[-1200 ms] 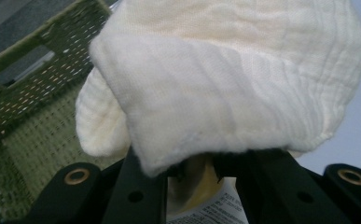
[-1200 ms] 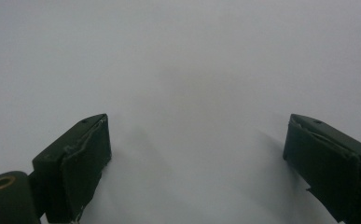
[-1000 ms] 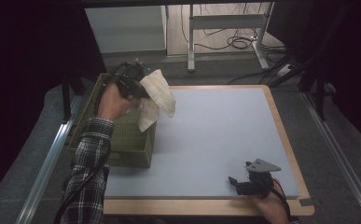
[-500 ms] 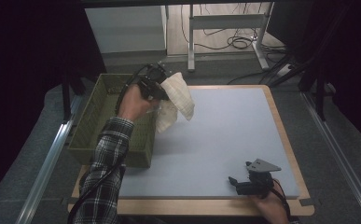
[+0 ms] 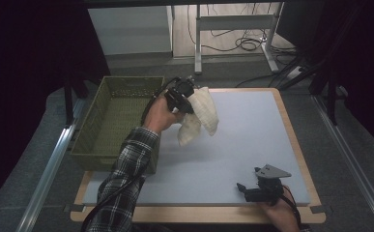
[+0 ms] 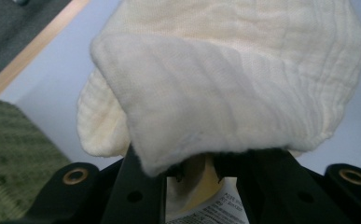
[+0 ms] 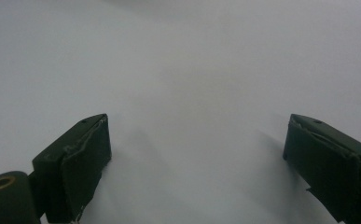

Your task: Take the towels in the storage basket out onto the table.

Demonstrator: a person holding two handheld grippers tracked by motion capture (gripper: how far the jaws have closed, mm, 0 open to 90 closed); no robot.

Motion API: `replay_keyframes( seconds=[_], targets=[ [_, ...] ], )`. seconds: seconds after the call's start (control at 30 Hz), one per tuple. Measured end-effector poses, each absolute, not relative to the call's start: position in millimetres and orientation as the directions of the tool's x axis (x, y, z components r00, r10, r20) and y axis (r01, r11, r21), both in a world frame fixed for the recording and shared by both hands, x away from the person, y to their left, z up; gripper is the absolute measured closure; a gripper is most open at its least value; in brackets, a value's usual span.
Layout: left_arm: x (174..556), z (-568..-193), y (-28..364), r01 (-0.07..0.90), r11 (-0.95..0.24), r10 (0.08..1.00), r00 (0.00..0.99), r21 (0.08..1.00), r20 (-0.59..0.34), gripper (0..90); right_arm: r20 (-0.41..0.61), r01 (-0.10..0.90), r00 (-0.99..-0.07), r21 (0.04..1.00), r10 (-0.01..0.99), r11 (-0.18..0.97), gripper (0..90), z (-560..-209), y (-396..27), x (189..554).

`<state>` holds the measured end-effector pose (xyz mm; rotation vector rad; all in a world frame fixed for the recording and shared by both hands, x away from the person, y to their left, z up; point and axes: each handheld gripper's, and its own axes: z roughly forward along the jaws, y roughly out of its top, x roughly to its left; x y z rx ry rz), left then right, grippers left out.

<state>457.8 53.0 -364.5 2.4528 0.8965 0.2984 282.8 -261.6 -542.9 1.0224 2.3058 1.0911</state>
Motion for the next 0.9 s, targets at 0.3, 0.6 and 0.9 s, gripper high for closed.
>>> replay_keyframes(
  seconds=[0.3,0.6,0.9],
  targets=[
    [456.5,-392.7,21.7,0.526,-0.672,0.617,0.787,0.522,0.001,76.5,-0.040,0.446,-0.658,0.784,0.752,0.432,7.6,-542.9,-261.7,282.9],
    [453.3,-422.6,1.7,0.520,-0.679,0.602,0.798,0.519,-0.012,76.2,-0.040,0.446,-0.658,0.784,0.752,0.432,7.6,-542.9,-261.7,282.9],
    [447.9,-453.1,-10.9,0.509,-0.689,0.598,0.802,0.516,0.008,74.9,-0.039,0.446,-0.658,0.784,0.752,0.431,7.6,-543.0,-261.6,282.9]
  ],
)
